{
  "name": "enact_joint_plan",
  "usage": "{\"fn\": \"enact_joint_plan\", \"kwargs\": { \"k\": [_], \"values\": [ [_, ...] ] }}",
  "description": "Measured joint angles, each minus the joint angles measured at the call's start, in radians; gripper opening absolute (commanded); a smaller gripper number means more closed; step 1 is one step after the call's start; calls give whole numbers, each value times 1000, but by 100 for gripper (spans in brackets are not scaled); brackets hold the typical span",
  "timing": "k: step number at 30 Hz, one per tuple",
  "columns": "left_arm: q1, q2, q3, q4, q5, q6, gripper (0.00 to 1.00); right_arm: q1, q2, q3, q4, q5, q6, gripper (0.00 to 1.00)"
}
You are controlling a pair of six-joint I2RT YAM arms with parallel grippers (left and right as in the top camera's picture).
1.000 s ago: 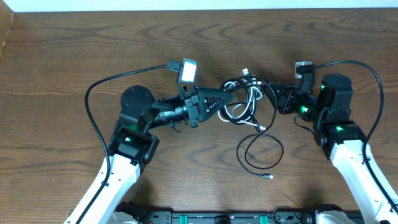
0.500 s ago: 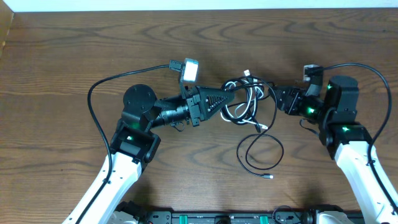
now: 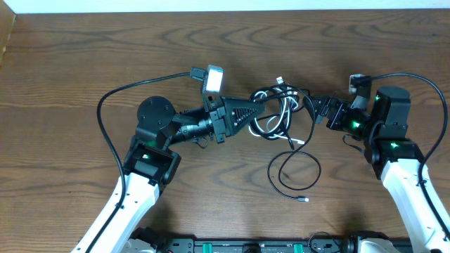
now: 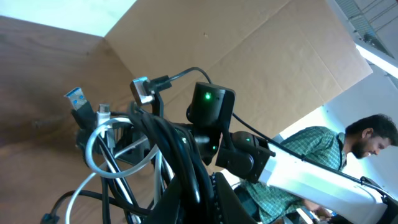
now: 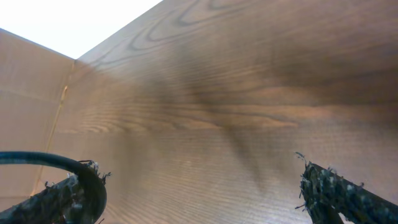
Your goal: Untangle cables
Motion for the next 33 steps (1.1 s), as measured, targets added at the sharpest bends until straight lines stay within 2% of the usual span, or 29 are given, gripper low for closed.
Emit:
{"fn": "enact_joint_plan", "kwargs": {
  "k": [19, 26, 33],
  "values": [
    [31, -12, 0, 11, 29, 164, 8, -6, 4, 0, 73, -448, -354, 99],
    [31, -12, 0, 11, 33, 249, 8, -6, 4, 0, 73, -494, -390, 99],
    [31, -12, 0, 11, 51, 266, 7, -6, 4, -1, 121, -498, -373, 99]
  ]
}}
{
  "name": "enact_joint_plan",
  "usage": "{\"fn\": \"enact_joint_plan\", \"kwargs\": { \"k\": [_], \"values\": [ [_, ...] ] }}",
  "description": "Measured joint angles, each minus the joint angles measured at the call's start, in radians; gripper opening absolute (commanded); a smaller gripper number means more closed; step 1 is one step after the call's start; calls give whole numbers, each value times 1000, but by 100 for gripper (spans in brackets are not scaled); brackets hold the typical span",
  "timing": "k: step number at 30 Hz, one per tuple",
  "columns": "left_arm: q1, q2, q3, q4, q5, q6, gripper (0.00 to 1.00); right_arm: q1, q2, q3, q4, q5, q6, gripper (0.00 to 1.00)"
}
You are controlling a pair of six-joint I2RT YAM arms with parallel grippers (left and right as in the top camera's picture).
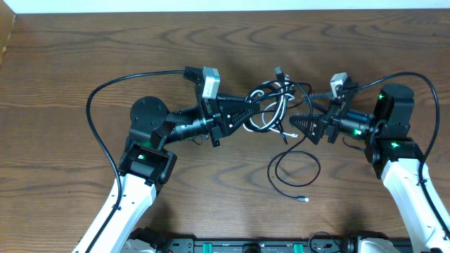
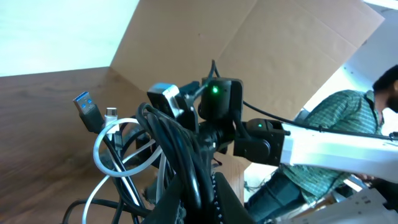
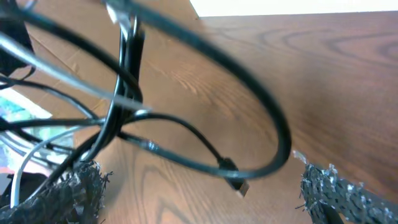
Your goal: Untangle cables
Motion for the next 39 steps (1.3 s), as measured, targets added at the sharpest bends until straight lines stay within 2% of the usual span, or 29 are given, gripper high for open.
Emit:
{"fn": "enact_joint_plan", "kwargs": {
  "k": [10, 22, 28, 39],
  "values": [
    [-38, 0, 0, 1, 32, -1, 7, 0, 1, 0, 47, 40, 113, 99],
    [-24, 0, 0, -4, 1, 0, 8, 0, 1, 0, 31, 80, 130, 99],
    [39, 0, 0, -84, 0, 36, 7, 0, 1, 0, 36, 84, 129, 99],
    [55, 0, 0, -86, 38, 52, 8, 0, 2, -1, 156, 87, 130, 99]
  ]
}}
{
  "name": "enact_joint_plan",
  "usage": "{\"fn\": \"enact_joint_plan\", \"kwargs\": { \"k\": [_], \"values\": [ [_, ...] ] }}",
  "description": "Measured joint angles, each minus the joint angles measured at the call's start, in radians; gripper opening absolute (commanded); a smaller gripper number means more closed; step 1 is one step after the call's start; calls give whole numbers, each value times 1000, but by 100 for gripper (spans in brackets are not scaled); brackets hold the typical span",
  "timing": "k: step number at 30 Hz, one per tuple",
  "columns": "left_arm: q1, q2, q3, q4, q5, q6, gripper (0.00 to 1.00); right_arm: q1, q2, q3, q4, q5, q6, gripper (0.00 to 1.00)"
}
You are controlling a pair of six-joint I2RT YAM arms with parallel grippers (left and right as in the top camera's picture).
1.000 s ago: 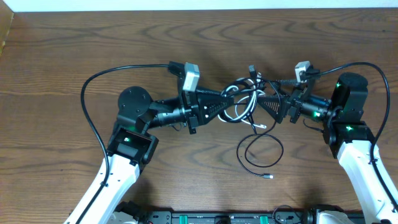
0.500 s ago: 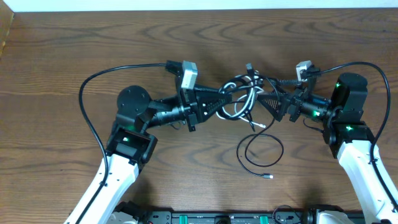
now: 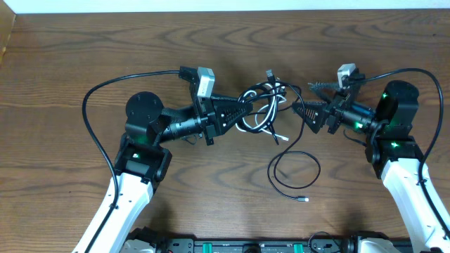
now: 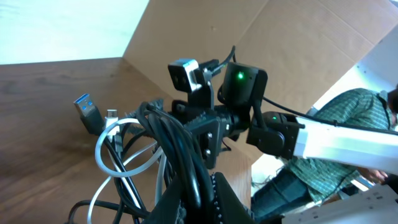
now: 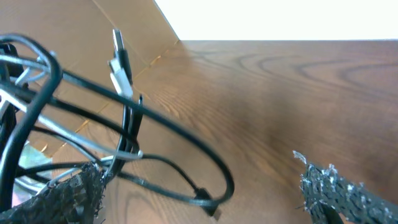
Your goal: Untangle cables
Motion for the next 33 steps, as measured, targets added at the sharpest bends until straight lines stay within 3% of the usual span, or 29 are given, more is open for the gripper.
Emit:
{"fn": "enact_joint_plan", "kwargs": {
  "k": [26, 33],
  "values": [
    [-36, 0, 0, 0, 34, 0, 8, 71, 1, 0, 71, 22, 0, 99],
    [-99, 0, 0, 1, 34, 0, 7, 74, 1, 0, 78, 98, 10, 99]
  ]
}}
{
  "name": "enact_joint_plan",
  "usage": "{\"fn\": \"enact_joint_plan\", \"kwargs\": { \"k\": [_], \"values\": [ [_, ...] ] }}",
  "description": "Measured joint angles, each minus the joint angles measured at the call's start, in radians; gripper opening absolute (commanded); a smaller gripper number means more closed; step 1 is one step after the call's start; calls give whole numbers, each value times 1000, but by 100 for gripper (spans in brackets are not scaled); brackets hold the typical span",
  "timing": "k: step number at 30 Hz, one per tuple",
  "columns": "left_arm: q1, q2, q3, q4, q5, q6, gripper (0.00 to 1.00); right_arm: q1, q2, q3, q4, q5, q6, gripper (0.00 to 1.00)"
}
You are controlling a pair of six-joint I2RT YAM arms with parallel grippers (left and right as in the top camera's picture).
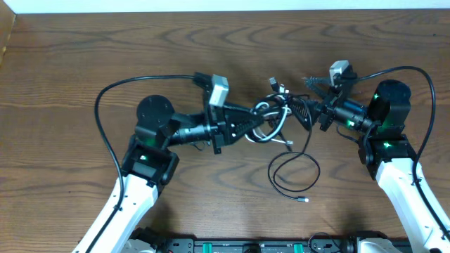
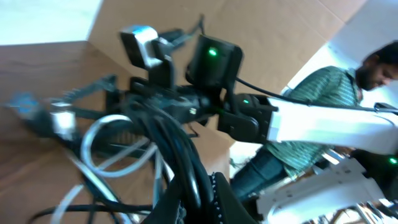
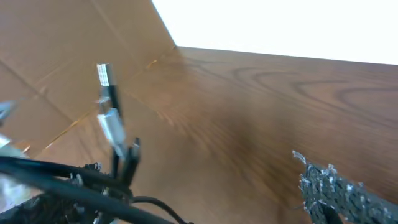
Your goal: Untangle cables
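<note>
A tangle of black and white cables (image 1: pixel 273 116) hangs above the table's middle, and my left gripper (image 1: pixel 252 128) is shut on its black strands. In the left wrist view the jaws (image 2: pixel 200 198) pinch thick black cable, with a white loop (image 2: pixel 102 134) beyond them. My right gripper (image 1: pixel 301 111) points left at the tangle and is open. Its wrist view shows the gripper (image 3: pixel 208 196) wide apart; a black strand (image 3: pixel 93 199) crosses the left finger and two plugs (image 3: pixel 109 106) stick up. A black cable loop (image 1: pixel 295 172) trails from the tangle onto the table.
The wooden table (image 1: pixel 211 204) carries only the trailing loop, whose plug end (image 1: pixel 304 200) lies near the front. Each arm's own black camera lead (image 1: pixel 105 119) arcs beside it. A cardboard wall (image 3: pixel 68 68) and a person (image 2: pixel 367 68) are beyond the table.
My left gripper has moved right with the tangle, bringing it up against my right gripper's fingers. The right gripper stays open at nearly the same spot, tilted slightly higher.
My left gripper held the tangle throughout. At first my right gripper pointed down at the table, open, right of the tangle. Then it was turned to face the tangle. The tangle was then drawn a little left, and now it sits at the right gripper's fingertips.
</note>
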Motion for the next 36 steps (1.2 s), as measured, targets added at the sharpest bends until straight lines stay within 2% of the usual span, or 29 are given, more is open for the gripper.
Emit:
{"fn": "enact_joint_plan", "kwargs": {
  "k": [5, 12, 23, 36],
  "values": [
    [-40, 0, 0, 0, 0, 0, 8, 1, 0, 0, 11, 23, 13, 97],
    [-42, 0, 0, 2, 0, 0, 8, 2, 0, 0, 35, 21, 37, 99],
    [-42, 0, 0, 2, -1, 0, 8, 2, 0, 0, 63, 31, 74, 96],
    [-43, 1, 0, -13, -27, 0, 8, 16, 0, 0, -212, 424, 164, 96]
  ]
}}
